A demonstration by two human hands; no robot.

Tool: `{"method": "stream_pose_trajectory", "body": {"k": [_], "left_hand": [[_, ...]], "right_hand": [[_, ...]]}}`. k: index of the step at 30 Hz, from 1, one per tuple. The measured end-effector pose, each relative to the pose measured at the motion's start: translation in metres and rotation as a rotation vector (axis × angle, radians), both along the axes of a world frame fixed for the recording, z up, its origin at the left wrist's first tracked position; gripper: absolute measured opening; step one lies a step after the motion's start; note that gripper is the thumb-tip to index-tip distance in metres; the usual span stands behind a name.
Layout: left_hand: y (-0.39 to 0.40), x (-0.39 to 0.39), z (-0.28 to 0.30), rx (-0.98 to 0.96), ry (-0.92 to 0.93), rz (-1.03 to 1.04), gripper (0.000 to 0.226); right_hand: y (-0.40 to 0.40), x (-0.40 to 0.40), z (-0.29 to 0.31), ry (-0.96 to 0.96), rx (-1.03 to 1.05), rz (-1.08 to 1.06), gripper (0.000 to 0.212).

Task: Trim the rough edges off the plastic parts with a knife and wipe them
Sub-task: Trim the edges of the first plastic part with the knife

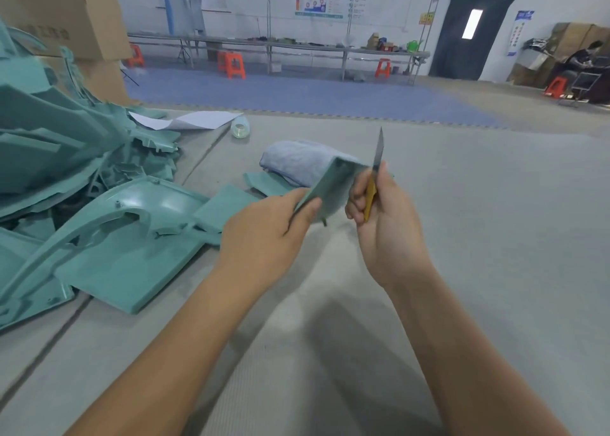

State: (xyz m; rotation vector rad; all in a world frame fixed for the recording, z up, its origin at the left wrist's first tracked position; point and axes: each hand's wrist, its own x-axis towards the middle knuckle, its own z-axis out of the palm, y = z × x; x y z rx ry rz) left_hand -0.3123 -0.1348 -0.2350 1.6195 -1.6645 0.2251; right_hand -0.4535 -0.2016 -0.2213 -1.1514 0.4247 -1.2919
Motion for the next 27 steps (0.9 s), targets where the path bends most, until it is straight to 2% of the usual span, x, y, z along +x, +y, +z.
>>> {"method": "stream_pose_trajectory", "body": {"k": [3, 6, 13, 20, 27], "left_hand": [[-0.001, -0.001, -0.019, 0.121, -0.013, 0.058, 0.042], [-0.003, 0.005, -0.040, 0.212, 0.023, 0.120, 0.048], [-0.007, 0.015, -0.053, 0.000, 0.199, 0.103, 0.048], [-0.002, 0.015, -0.052, -0.105, 0.234, 0.069, 0.038], [-0.004, 0.014, -0.050, -0.145, 0.250, 0.032, 0.048]], "right_hand": [[-0.002, 0.000, -0.007, 0.071, 0.009, -0.056, 0.036], [-0.003, 0.005, -0.016, 0.146, 0.020, -0.054, 0.033], [0.010, 0.022, -0.029, 0.152, 0.003, 0.026, 0.034], [0.022, 0.023, -0.030, 0.245, -0.107, 0.032, 0.048], [0.029, 0.024, -0.023, 0.301, -0.200, 0.084, 0.038]]}}
